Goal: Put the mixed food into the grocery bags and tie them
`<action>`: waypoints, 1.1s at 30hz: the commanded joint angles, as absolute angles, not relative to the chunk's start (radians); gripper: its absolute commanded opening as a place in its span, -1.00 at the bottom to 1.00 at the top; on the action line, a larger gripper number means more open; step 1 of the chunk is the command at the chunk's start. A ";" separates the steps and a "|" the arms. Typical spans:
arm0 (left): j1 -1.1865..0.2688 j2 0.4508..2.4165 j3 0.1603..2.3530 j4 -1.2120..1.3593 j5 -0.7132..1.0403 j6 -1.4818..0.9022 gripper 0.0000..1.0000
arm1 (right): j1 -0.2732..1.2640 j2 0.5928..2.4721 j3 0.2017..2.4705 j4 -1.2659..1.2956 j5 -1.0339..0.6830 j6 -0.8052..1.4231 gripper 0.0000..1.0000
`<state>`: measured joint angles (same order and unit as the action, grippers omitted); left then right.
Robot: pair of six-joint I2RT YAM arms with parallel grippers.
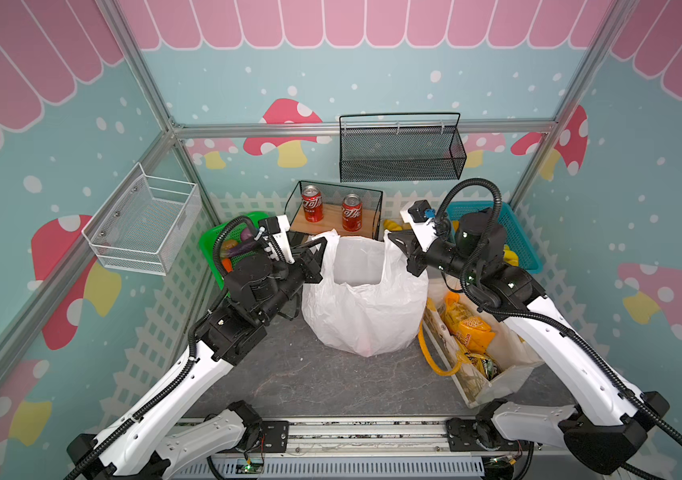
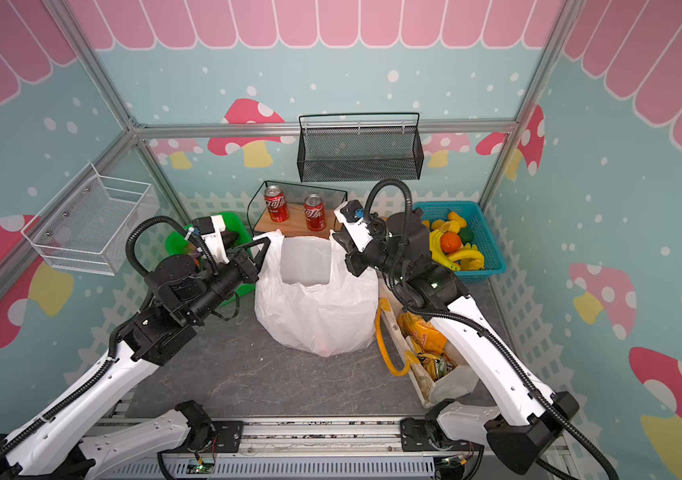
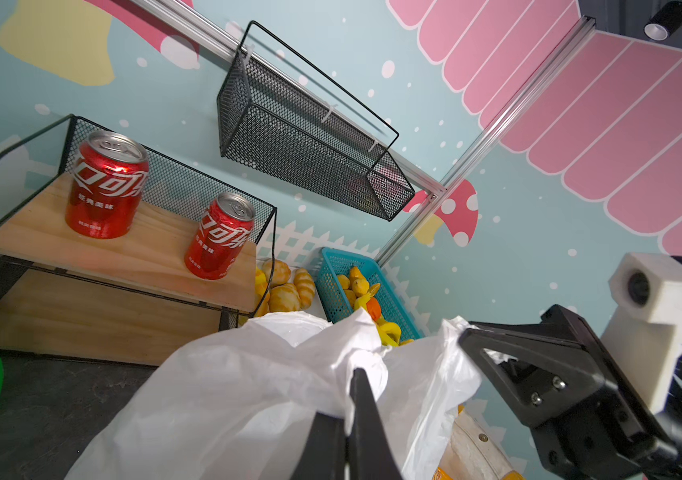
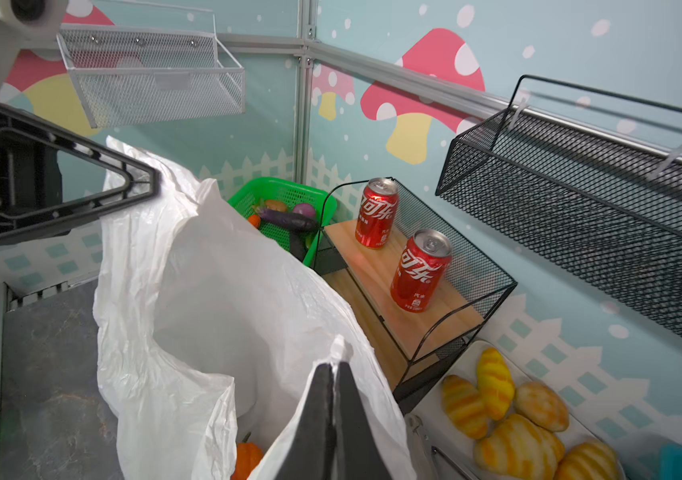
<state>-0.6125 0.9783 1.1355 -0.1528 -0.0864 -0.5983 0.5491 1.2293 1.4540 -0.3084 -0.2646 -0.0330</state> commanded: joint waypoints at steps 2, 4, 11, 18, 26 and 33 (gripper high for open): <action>-0.540 0.899 1.142 -0.147 -0.033 -0.678 -1.00 | 0.430 1.167 1.440 -0.181 -0.372 -0.006 -1.00; -0.510 0.888 1.135 -0.151 -0.003 -0.701 -1.00 | 0.395 1.158 1.430 -0.160 -0.409 0.005 -1.00; -0.426 0.896 1.119 -0.153 0.091 -0.746 -1.00 | 0.306 1.140 1.400 -0.129 -0.457 0.027 -1.00; -0.310 0.881 1.070 -0.133 0.157 -0.808 -1.00 | 0.182 1.123 1.339 -0.104 -0.479 0.078 -1.00; -0.298 0.913 1.067 -0.152 0.197 -0.723 -1.00 | 0.143 1.141 1.283 -0.019 -0.588 0.128 -1.00; -0.296 0.934 1.151 -0.224 0.332 -0.503 -0.47 | 0.143 1.157 1.272 0.020 -0.639 0.146 -1.00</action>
